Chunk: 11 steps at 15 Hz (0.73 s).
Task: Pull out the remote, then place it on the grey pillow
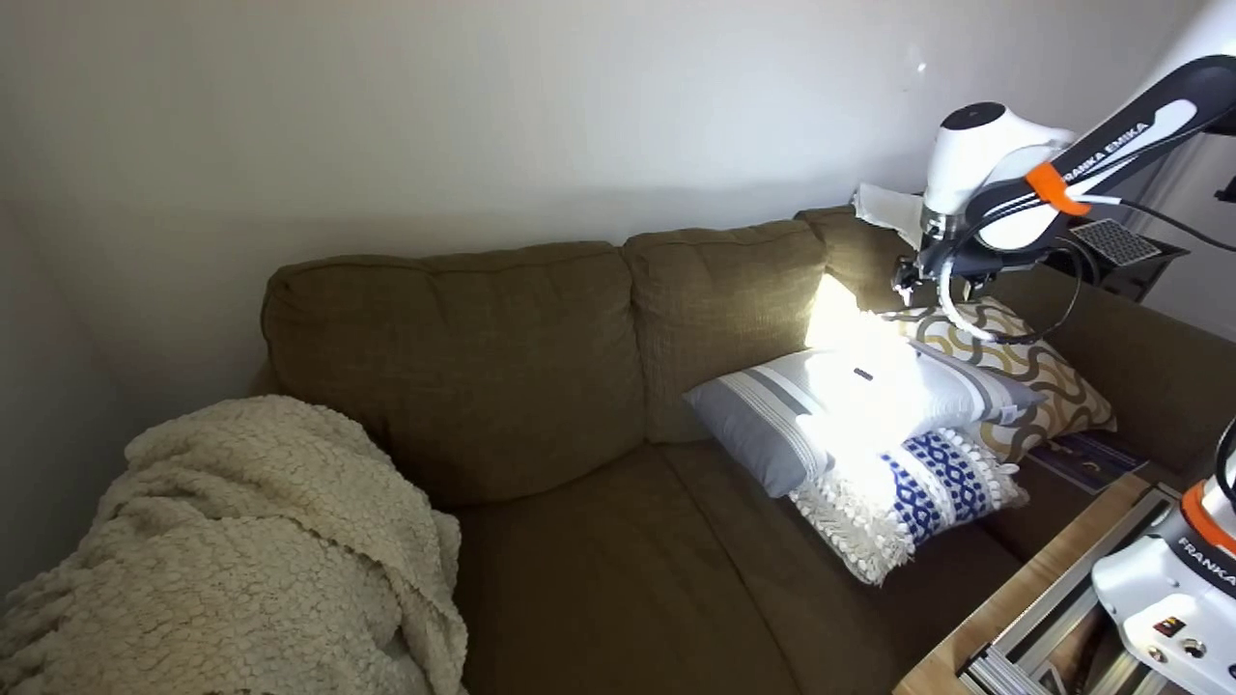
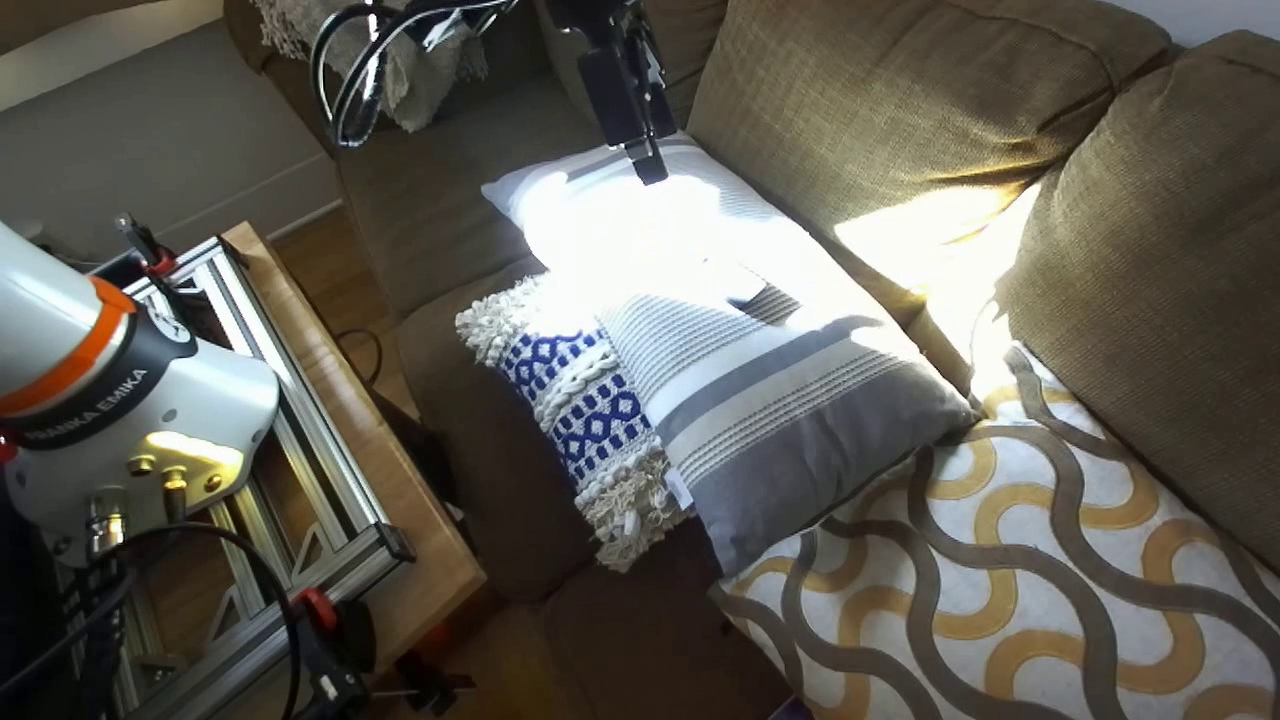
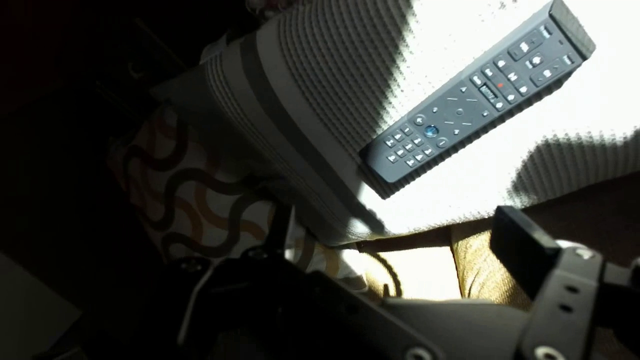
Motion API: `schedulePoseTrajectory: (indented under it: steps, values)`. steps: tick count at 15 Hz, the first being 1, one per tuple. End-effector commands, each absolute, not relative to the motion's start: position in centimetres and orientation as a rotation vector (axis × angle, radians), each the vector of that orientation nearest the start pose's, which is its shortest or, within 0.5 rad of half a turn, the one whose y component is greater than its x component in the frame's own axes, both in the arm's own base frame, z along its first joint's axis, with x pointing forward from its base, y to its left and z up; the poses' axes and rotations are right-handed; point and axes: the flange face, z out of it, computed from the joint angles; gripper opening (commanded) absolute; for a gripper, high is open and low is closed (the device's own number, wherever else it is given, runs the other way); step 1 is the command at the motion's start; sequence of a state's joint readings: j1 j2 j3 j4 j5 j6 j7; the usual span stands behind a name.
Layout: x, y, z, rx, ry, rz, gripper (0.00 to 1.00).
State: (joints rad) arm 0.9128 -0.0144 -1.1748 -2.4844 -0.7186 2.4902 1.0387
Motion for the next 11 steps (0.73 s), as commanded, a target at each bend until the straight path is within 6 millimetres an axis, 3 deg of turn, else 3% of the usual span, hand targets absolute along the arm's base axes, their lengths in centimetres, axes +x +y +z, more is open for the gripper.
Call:
schedulePoseTrajectory:
  steps: [1, 8, 9, 11]
  values:
    - [44.3, -11.2, 32.1, -3.288, 1.174, -0.324, 1.00]
    - [41.0, -8.8, 37.6, -3.332, 0.939, -0.310, 1.00]
    - [43.1, -8.8, 35.9, -3.353, 0.981, -0.319, 1.00]
    - [42.3, -8.7, 37.0, -3.346, 0.954, -0.331, 1.00]
